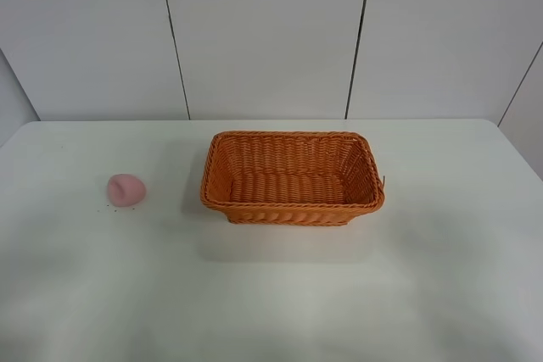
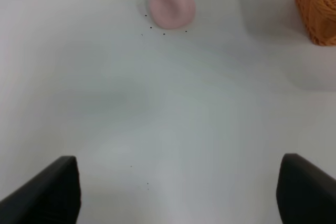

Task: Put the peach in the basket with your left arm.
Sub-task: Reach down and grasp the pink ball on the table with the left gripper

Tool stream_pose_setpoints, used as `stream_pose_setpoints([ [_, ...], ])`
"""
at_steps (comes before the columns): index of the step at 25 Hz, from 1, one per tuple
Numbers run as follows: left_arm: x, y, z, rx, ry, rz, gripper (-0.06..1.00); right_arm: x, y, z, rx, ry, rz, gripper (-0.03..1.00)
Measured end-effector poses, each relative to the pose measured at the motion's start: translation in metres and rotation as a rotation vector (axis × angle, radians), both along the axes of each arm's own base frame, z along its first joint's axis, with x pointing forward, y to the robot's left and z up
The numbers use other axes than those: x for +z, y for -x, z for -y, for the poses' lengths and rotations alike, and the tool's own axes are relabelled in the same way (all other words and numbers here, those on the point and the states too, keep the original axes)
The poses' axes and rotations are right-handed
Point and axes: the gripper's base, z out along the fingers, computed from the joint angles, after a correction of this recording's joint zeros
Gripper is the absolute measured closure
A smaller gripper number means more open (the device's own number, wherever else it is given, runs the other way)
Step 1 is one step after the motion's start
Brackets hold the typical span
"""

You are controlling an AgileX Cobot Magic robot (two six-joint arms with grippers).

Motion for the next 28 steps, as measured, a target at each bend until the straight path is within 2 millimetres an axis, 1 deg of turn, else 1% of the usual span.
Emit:
stream_pose_setpoints([
  [7,0.000,0.000,0.000,0.000,0.000,0.002,0.16,0.000,0.000,0.000,0.000,0.000,0.000,0.27],
  [9,0.003,-0.002,0.000,0.001,0.000,0.003,0.16,0.000,0.000,0.000,0.000,0.000,0.000,0.27],
  [12,0.016,-0.015,0.000,-0.003,0.009,-0.052,0.17,0.000,0.000,0.000,0.000,0.000,0.000,0.27],
  [14,0.028,-0.035,0.001,-0.005,0.017,-0.122,0.18,0.000,0.000,0.000,0.000,0.000,0.000,0.27],
  [16,0.036,-0.058,0.001,-0.003,0.019,-0.204,0.19,0.000,0.000,0.000,0.000,0.000,0.000,0.27],
  [17,0.041,-0.073,0.000,-0.002,0.021,-0.243,0.19,0.000,0.000,0.000,0.000,0.000,0.000,0.27],
  [19,0.047,-0.106,0.000,0.001,0.023,-0.320,0.19,0.000,0.000,0.000,0.000,0.000,0.000,0.27],
  [20,0.047,-0.124,0.000,0.003,0.024,-0.363,0.19,0.000,0.000,0.000,0.000,0.000,0.000,0.27],
  [21,0.050,-0.141,-0.001,0.005,0.026,-0.378,0.19,0.000,0.000,0.000,0.000,0.000,0.000,0.27],
  [24,0.045,-0.204,-0.002,0.010,0.028,-0.489,0.19,0.000,0.000,0.000,0.000,0.000,0.000,0.27],
  [27,0.031,-0.264,-0.002,0.012,0.029,-0.589,0.19,0.000,0.000,0.000,0.000,0.000,0.000,0.27],
  [28,0.027,-0.281,-0.003,0.012,0.029,-0.609,0.19,0.000,0.000,0.000,0.000,0.000,0.000,0.27],
])
